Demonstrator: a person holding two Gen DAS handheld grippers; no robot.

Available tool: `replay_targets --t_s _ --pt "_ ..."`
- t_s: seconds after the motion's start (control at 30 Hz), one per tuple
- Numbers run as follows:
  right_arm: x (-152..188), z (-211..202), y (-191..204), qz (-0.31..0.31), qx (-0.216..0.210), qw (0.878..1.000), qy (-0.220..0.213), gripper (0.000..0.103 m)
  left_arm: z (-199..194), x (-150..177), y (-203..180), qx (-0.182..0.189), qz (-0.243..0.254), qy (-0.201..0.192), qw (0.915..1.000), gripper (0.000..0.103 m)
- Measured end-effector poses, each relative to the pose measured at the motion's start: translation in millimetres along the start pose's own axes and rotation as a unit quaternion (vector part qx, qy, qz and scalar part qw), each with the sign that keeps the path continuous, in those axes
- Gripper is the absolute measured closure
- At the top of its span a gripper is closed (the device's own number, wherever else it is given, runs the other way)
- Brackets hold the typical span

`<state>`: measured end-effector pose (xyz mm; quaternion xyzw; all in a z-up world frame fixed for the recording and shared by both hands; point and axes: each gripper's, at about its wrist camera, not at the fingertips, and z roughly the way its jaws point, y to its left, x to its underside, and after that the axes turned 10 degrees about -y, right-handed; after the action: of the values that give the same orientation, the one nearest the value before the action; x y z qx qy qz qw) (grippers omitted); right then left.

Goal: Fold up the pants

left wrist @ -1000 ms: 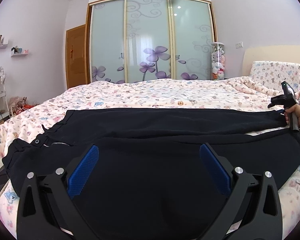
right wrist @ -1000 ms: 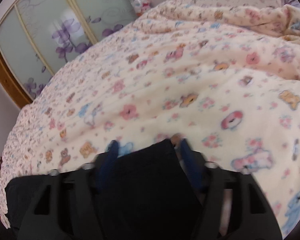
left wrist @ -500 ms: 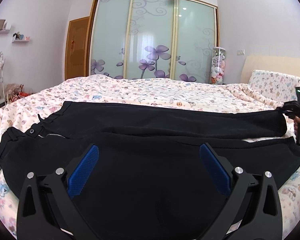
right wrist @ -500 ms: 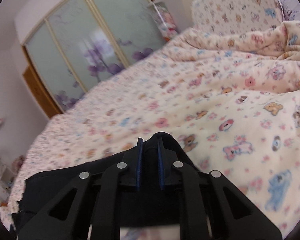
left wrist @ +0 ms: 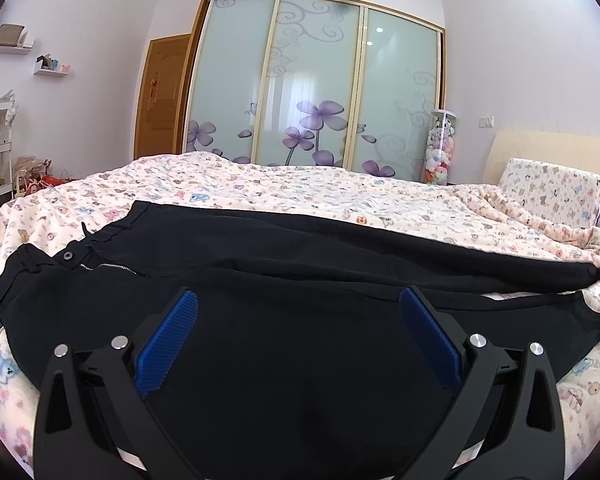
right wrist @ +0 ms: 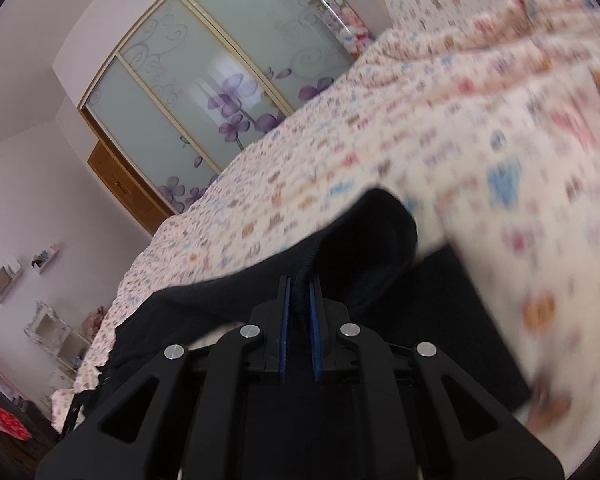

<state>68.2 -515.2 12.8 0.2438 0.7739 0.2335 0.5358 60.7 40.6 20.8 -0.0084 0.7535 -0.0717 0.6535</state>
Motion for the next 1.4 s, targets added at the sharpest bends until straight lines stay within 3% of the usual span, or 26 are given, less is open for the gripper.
replay_targets --t_s 0.17,0.3,0.43,0.6,0.77,0.9,1.0,1.1,1.13,1.2,1.3,1.37,1.4 --pt "41.8 -21.4 -11.6 0.043 0.012 0.998 0.036 0.094 -4.4 -1.6 1.1 0.0 -0.004 -0.009 1.0 0.002" --pt "59.8 -28.0 -6.4 0.032 0.044 0.997 0.052 0.094 -8.4 -2.0 2.5 -0.002 -0.008 -0.016 0.9998 0.002" --pt "62.1 -32.4 0.4 0.023 0.065 0.996 0.051 0.094 -8.6 -2.1 5.9 -0.001 -0.014 -0.011 0.9998 0.002" --pt "63.3 -55.9 13.3 0.026 0.038 0.999 0.024 0.094 -5.1 -1.0 18.4 0.018 -0.049 0.01 0.9986 0.002" --pt "51.4 -65.7 0.4 0.047 0.042 0.998 0.003 0.094 -0.3 2.8 37.3 0.015 -0.103 0.027 0.9942 0.002" --pt "62.3 -42.4 -18.3 0.026 0.096 0.994 0.039 0.094 0.8 5.2 44.5 0.01 -0.119 0.03 0.9924 0.002" --pt "67.5 -38.2 -22.6 0.032 0.104 0.993 0.047 0.093 -2.9 4.9 44.9 0.008 -0.117 0.023 0.9928 0.002" --pt "65.7 -47.7 -12.6 0.013 0.115 0.992 0.053 0.073 -4.7 4.1 43.1 0.012 -0.113 0.02 0.9933 0.002" --pt "65.2 -54.1 -9.6 0.009 0.125 0.99 0.06 0.052 -5.1 4.4 42.5 0.014 -0.113 0.02 0.9933 0.002" --pt "60.3 -71.6 -2.8 0.018 0.131 0.99 0.043 0.031 -4.8 4.2 42.0 0.015 -0.113 0.022 0.9932 0.002" --pt "50.9 -89.8 13.8 0.058 0.082 0.995 0.008 0.031 -4.6 4.7 41.9 0.02 -0.115 0.023 0.9928 0.002" --pt "50.8 -86.8 28.3 0.105 0.03 0.994 0.008 0.032 -4.2 4.8 40.5 0.021 -0.114 0.024 0.993 0.002" --pt "55.8 -79.7 37.5 0.133 0.006 0.991 0.018 0.038 -4.0 4.7 40.3 0.021 -0.113 0.025 0.993 0.002"
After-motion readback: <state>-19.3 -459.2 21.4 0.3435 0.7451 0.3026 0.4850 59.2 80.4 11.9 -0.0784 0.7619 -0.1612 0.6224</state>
